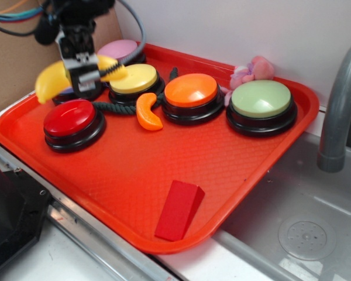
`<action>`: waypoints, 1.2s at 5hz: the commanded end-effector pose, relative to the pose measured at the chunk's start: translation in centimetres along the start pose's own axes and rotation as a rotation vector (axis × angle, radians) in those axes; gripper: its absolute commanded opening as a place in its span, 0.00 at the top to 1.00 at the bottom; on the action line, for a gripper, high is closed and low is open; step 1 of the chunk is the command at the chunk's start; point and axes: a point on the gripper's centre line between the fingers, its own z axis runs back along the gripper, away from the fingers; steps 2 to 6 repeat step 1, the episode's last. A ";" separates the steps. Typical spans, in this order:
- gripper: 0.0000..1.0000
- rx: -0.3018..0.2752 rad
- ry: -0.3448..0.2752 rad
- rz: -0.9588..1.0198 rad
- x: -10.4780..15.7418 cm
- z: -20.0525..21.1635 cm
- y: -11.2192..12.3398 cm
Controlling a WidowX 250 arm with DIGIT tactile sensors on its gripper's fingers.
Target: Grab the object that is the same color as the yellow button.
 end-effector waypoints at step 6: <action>1.00 0.035 -0.107 0.347 0.5 4.4 1.3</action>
